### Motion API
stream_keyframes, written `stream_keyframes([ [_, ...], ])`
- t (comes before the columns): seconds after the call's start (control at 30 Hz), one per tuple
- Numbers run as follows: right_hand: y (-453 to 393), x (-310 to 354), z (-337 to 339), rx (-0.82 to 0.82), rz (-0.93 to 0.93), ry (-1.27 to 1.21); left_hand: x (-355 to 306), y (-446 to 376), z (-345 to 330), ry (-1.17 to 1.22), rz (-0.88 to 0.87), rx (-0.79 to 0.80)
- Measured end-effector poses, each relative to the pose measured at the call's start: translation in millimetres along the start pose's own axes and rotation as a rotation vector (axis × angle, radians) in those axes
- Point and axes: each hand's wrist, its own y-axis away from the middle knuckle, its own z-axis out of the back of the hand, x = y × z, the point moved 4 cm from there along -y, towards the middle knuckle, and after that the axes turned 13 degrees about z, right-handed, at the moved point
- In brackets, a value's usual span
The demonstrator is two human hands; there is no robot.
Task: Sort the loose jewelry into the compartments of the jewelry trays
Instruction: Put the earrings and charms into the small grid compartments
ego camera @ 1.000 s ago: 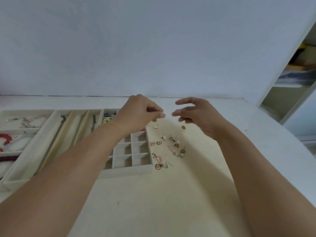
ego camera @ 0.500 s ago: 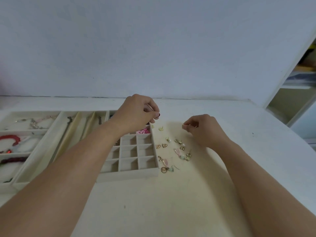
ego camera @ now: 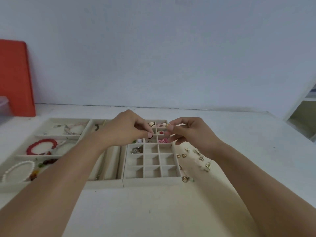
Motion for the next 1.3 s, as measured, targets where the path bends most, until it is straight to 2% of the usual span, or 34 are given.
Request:
stream_keyframes([
  [0.13, -21, 17, -7, -0.046, 0.009, -0.073, 7, -1, 1, -0.014, 0.017, 0.044],
  [0.23, -30, 15, -17, -0.087, 0.06, -0.009, 13, 0, -2, -0.042, 0.036, 0.08],
  [0.33, -30, 0, -27, -0.032, 0.021, 0.111, 18, 0, -5, -0.07, 0.063, 0.087],
  [0.47, -31, -5, -28, 0.039, -0.03, 0.107, 21, -3, -7, -0.102, 0.028, 0.068],
  [0.67, -32, 4, -27, -0.021, 0.022, 0.163, 16, -5, -15, -0.127, -0.006, 0.059],
  [0.77, -31, 6, -25, 0.02, 0.001, 0.217, 15, -4, -19, -0.135, -0.029, 0.068],
  [1.03, -29, 17, -33, 0.158, 0.076, 0.559, 15, -4, -25, -0.233, -0.015, 0.026],
  [1.3, -25, 18, -37, 0.227, 0.058, 0.673, 14, -3, -14, -0.208, 0.022, 0.011],
])
